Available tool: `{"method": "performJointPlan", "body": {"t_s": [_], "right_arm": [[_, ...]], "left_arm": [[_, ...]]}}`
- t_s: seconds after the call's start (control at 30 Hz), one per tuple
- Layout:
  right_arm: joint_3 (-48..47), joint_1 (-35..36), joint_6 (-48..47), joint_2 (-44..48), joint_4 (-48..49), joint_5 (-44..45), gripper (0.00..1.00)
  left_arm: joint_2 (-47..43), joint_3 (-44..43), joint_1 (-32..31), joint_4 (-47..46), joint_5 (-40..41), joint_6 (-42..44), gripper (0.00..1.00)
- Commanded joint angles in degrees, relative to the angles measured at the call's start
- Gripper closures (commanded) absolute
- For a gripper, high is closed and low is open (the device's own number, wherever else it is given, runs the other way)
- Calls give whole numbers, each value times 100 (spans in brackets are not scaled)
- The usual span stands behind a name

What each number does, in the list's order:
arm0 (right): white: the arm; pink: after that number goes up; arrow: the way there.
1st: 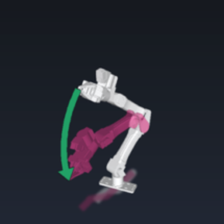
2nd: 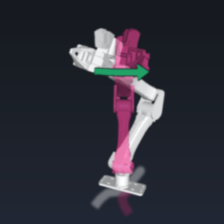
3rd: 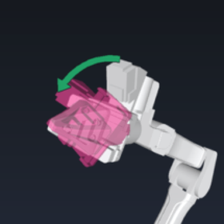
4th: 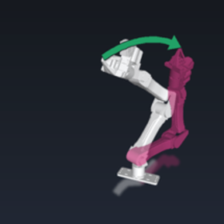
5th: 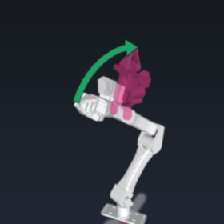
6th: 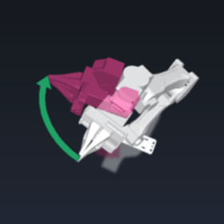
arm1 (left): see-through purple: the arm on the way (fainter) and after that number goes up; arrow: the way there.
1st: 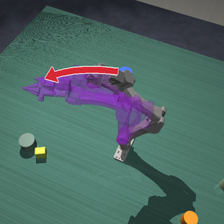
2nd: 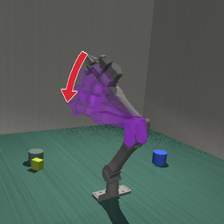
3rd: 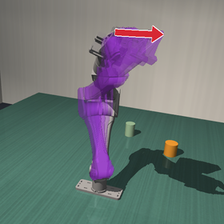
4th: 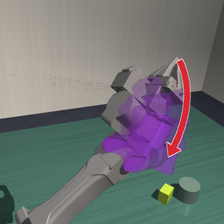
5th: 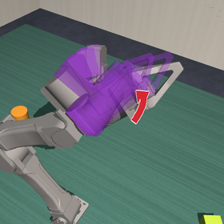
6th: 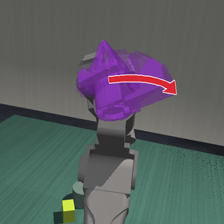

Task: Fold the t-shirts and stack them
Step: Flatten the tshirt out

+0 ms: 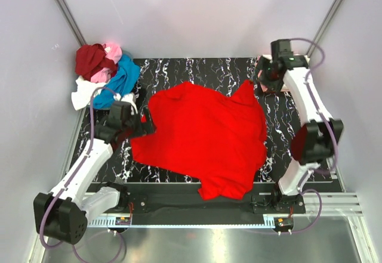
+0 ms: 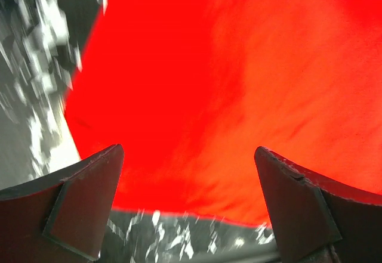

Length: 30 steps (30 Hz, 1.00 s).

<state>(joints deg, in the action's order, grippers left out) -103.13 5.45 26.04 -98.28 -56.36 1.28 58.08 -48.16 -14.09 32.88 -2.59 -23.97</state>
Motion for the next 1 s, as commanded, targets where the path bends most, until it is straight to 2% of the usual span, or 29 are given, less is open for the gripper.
{"method": "performJointPlan", "body": {"t_s": [0.0, 0.07, 0.13, 0.17, 0.2, 0.27, 0.33, 0.37, 0.4, 0.47, 0.5, 0.8, 0.97], "right_arm": [[180, -35, -100, -647, 362, -532, 21], [188, -27, -91, -727, 389, -689, 28], [372, -27, -47, -710, 415, -725, 27], [512, -27, -3, -649, 450, -752, 20], [896, -27, -3, -414, 485, -734, 15], [1398, -27, 50, -27, 599, -499, 9], [2347, -27, 181, 816, 792, -392, 6], [2707, -27, 391, 1158, 871, -461, 5], [3398, -27, 523, 1832, 959, -558, 5], [4009, 17, 813, 2451, 1231, -995, 5], [4420, 52, 893, 2915, 1267, -1068, 5], [4951, 378, 929, 3929, 732, -1165, 6], [5101, 378, 868, 4220, 600, -1226, 7]], "left_arm": [[-280, 552, -103, -379, -23, -484, 3], [-228, 685, -225, -589, -136, -635, 4], [-35, 598, -603, -599, 144, -1030, 4], [183, 537, -769, -590, 240, -1118, 2], [334, 423, -1058, -303, 763, -1337, 1], [475, 150, -1245, 102, 1250, -1514, 1], [283, 280, -1289, 499, 1673, -1777, 1], [117, 403, -1281, 578, 1813, -1839, 4], [-163, 648, -1281, 596, 1849, -1935, 10], [-359, 869, -1281, 579, 1981, -1971, 22], [-351, 957, -1281, 605, 2086, -1972, 22], [501, 835, -1263, 728, 2851, -1936, 26], [1168, 870, -1140, 439, 2694, -1936, 28]]}}
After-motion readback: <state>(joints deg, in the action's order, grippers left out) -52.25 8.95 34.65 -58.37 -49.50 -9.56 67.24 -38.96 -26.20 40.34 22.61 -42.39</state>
